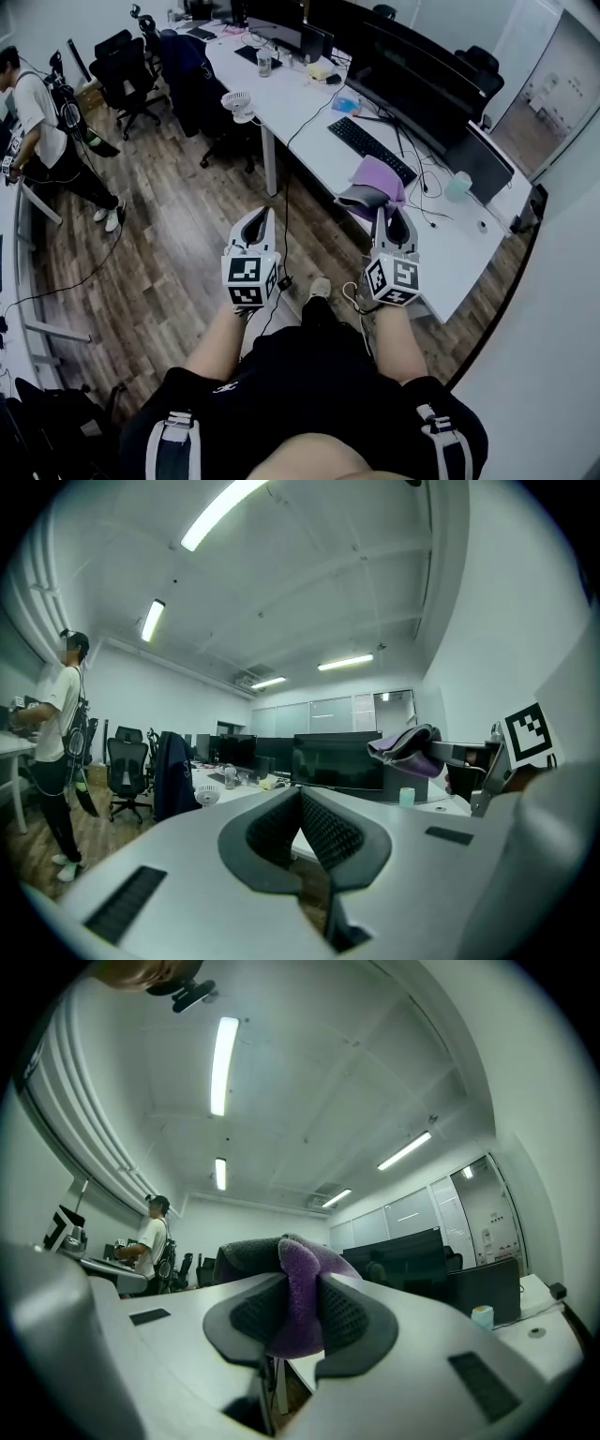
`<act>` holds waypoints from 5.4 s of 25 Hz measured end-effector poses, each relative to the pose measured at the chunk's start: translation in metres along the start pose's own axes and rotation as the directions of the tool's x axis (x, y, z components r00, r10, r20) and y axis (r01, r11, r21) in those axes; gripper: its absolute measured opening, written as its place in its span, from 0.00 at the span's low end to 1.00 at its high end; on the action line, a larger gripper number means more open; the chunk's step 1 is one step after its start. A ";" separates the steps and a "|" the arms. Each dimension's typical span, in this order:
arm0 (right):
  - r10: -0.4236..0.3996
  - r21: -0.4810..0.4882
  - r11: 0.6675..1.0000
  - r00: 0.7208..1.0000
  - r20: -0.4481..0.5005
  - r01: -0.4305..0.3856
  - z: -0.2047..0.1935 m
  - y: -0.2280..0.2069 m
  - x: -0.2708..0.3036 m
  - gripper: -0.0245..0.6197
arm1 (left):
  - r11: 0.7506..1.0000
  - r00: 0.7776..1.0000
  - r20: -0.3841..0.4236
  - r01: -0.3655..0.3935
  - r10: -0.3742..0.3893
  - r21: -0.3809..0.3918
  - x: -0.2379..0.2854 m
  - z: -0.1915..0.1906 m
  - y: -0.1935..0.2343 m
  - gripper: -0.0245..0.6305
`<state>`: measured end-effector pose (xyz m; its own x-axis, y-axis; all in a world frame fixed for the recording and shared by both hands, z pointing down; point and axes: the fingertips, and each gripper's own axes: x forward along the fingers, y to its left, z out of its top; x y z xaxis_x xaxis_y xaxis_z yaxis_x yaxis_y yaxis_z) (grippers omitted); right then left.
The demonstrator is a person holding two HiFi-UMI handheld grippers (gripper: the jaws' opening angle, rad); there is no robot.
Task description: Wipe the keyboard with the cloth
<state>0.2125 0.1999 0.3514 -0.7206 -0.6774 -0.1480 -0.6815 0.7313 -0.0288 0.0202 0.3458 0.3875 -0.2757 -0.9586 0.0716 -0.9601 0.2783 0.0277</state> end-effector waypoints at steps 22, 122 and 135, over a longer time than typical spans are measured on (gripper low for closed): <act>-0.014 0.055 0.998 0.997 -0.070 0.018 -0.067 -0.171 0.298 0.20 | 0.996 0.996 -0.061 0.072 -0.069 0.053 0.365 0.028 -0.014 0.06; -0.207 -0.275 0.960 0.521 -0.828 -0.057 -0.456 -0.152 0.682 0.18 | 0.946 0.935 -0.169 0.322 -0.313 0.033 0.705 -0.026 0.244 0.06; -0.254 -0.280 0.959 0.527 -0.811 0.032 -0.448 -0.173 0.634 0.18 | 0.905 0.897 -0.162 0.424 -0.412 0.042 0.704 -0.022 0.194 0.05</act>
<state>-0.1833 -0.3923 0.7052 -0.3099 -0.6077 0.7312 -0.7125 0.6577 0.2447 -0.3591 -0.2741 0.4650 0.1560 -0.9642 0.2144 -0.9875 -0.1568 0.0133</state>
